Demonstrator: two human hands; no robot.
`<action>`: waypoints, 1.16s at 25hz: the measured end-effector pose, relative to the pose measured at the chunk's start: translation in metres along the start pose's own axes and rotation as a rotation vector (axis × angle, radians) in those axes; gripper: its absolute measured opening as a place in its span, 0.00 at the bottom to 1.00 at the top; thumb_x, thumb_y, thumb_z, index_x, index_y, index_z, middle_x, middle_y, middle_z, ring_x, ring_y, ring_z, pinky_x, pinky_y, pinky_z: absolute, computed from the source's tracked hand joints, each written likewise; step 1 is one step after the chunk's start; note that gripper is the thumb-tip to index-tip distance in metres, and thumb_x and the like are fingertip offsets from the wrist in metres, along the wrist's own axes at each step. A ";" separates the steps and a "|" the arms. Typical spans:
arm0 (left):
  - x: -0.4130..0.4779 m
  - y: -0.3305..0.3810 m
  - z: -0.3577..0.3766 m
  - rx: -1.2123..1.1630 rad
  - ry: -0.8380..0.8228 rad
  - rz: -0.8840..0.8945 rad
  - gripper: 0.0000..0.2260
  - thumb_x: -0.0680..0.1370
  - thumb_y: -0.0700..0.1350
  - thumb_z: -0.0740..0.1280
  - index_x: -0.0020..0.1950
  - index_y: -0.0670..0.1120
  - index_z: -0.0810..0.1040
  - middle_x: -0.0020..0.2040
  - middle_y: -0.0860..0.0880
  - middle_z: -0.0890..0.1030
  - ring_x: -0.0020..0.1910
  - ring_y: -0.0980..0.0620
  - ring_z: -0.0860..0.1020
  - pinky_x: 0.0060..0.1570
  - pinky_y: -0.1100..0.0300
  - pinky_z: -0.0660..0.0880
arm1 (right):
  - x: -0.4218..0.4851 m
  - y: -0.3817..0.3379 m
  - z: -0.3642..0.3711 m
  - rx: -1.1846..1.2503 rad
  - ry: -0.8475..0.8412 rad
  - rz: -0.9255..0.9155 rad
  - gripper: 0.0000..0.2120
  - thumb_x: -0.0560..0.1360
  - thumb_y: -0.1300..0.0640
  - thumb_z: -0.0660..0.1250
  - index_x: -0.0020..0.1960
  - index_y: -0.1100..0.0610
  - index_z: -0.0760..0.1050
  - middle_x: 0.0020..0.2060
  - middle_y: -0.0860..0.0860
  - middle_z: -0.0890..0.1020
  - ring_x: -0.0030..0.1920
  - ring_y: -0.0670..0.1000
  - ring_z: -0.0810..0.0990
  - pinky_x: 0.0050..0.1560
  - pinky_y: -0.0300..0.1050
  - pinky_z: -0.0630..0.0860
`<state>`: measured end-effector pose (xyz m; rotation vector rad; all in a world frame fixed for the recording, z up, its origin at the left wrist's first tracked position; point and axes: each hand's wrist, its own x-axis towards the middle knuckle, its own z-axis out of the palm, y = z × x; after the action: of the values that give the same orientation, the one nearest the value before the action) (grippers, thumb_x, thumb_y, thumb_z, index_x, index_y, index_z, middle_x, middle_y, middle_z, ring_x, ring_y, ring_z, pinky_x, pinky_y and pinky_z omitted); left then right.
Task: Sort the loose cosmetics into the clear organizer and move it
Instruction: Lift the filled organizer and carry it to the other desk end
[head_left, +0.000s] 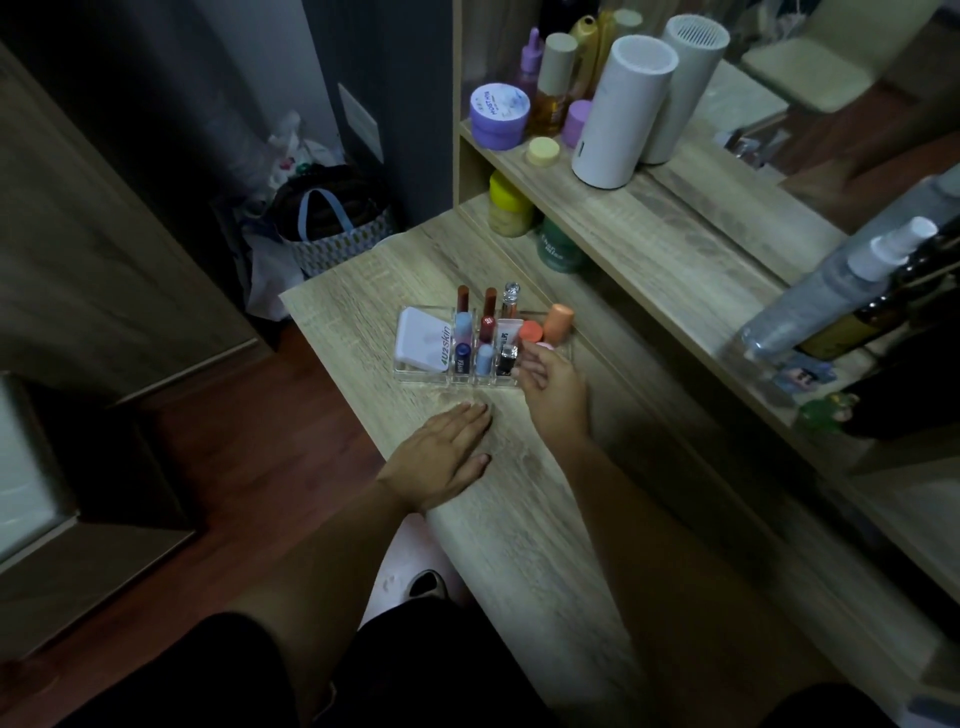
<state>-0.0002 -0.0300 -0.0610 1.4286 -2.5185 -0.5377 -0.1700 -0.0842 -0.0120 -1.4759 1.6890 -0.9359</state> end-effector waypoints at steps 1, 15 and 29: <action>-0.004 0.000 0.000 -0.017 0.043 -0.022 0.23 0.79 0.51 0.60 0.70 0.40 0.67 0.71 0.40 0.70 0.71 0.43 0.67 0.72 0.50 0.64 | -0.003 0.003 -0.001 -0.008 0.014 0.005 0.20 0.74 0.67 0.66 0.66 0.61 0.72 0.58 0.57 0.80 0.55 0.49 0.80 0.58 0.41 0.76; 0.020 -0.059 -0.024 -0.529 0.280 -0.702 0.31 0.62 0.54 0.79 0.57 0.45 0.68 0.56 0.42 0.78 0.61 0.40 0.70 0.54 0.54 0.71 | 0.002 0.048 0.000 -0.159 -0.052 0.197 0.48 0.61 0.56 0.80 0.74 0.56 0.57 0.69 0.55 0.70 0.70 0.56 0.68 0.69 0.59 0.67; 0.032 -0.079 -0.031 -0.514 0.276 -0.410 0.39 0.64 0.50 0.79 0.70 0.48 0.67 0.61 0.45 0.80 0.60 0.46 0.76 0.59 0.53 0.74 | -0.002 0.056 0.011 0.026 0.068 0.191 0.43 0.59 0.58 0.81 0.69 0.50 0.65 0.59 0.51 0.81 0.60 0.52 0.79 0.62 0.54 0.76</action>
<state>0.0559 -0.1008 -0.0642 1.6598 -1.7102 -0.9029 -0.1878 -0.0776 -0.0658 -1.2524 1.8238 -0.9096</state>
